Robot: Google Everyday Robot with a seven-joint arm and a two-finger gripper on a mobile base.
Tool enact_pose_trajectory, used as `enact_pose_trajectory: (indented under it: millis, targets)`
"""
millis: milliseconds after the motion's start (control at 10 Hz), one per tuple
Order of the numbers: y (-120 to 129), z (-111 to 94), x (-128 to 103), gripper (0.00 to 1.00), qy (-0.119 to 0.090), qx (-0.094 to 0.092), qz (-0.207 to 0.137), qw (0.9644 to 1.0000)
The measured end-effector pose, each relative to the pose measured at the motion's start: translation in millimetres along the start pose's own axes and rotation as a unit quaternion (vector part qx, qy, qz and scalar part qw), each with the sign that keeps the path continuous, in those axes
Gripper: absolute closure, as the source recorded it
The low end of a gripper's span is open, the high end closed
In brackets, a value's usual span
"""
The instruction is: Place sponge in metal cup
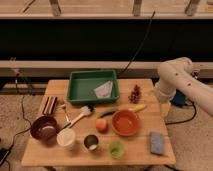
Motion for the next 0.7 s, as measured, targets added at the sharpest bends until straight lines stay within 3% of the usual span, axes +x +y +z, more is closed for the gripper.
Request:
enact_pose_trajectory:
  millis: [200,500,700]
  targets:
    - [0,0,0,0.2,0.006,-0.002,-0.003,1.0]
    - [26,11,-4,0.2,0.014,-0.025,-0.071,0.997]
    - [62,21,-15,0.2,0.014,-0.033,-0.164,0.9858]
